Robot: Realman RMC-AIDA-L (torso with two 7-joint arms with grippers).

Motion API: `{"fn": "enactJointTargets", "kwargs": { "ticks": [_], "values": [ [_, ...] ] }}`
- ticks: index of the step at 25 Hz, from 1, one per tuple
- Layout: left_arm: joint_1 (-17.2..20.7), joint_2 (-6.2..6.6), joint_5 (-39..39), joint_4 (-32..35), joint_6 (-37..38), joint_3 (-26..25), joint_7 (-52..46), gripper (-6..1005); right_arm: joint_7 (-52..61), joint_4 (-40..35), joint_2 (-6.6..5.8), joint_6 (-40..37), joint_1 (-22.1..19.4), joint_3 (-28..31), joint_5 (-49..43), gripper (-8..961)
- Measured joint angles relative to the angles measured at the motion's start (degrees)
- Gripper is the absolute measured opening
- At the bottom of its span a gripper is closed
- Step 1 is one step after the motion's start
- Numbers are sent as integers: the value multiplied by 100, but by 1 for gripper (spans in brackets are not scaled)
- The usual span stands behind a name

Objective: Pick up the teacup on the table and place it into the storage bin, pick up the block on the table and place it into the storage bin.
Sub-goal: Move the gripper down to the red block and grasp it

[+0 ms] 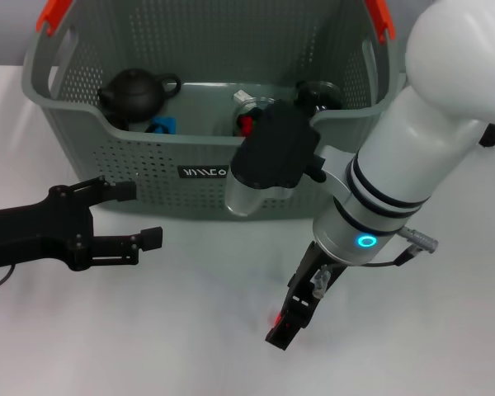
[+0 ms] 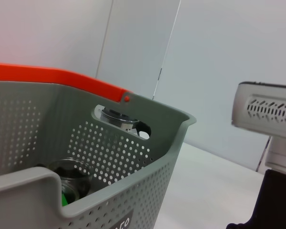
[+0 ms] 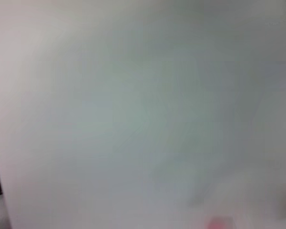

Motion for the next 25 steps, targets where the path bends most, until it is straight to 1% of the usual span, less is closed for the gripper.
{"fn": "enactJointTargets", "kwargs": {
  "ticks": [9, 15, 25],
  "values": [
    [-3, -30, 0, -44, -31, 0, 14, 959, -37, 158, 10, 426, 1, -543, 8, 901],
    [-1, -42, 0, -101, -49, -1, 68, 958, -36, 215, 13, 510, 3, -632, -8, 874],
    [-19, -51, -1, -162, -68, -1, 131, 957, -46, 315, 26, 718, 21, -789, 16, 691]
  ]
}}
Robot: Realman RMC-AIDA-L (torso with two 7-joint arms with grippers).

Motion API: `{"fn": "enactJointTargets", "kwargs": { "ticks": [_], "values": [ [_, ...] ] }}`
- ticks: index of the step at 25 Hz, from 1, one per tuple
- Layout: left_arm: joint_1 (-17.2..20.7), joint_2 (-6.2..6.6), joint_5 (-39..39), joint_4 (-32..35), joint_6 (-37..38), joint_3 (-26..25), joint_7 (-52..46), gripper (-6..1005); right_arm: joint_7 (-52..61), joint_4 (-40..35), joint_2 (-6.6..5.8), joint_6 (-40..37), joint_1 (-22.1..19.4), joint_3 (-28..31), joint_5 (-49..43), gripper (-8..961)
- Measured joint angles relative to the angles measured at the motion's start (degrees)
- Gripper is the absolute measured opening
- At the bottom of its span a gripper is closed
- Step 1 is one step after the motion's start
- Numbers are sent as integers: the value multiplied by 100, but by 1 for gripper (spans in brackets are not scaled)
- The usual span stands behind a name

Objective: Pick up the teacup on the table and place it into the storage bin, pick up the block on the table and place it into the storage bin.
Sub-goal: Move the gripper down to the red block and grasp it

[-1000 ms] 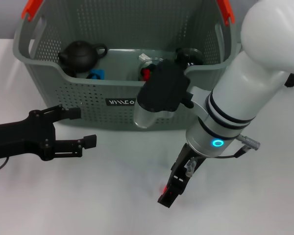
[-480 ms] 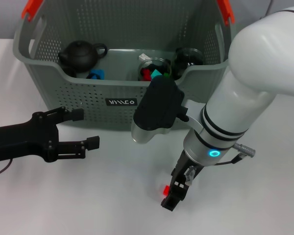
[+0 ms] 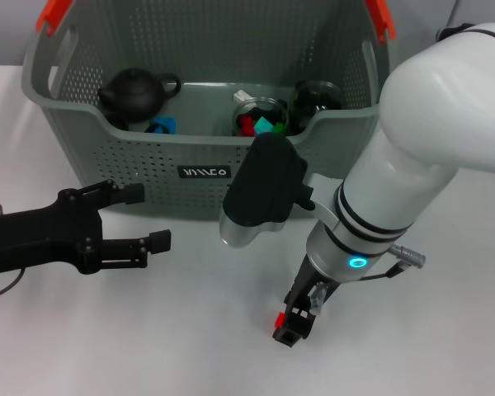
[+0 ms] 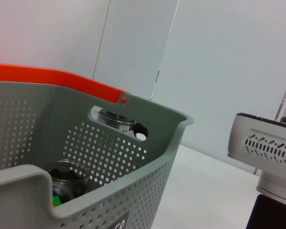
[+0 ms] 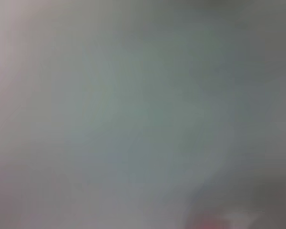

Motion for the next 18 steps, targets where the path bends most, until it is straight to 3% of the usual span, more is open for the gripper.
{"fn": "enactJointTargets", "kwargs": {
  "ticks": [6, 11, 18],
  "values": [
    [-7, 0, 0, -12, -2, 0, 2, 956, 17, 0, 18, 47, 23, -199, 14, 540],
    [-9, 0, 3, -15, -6, 0, 4, 955, 63, -154, 13, 20, 16, -212, 45, 475],
    [-9, 0, 3, -15, -7, -3, 12, 954, 73, -171, -5, -53, 33, -196, 34, 241]
  ]
}}
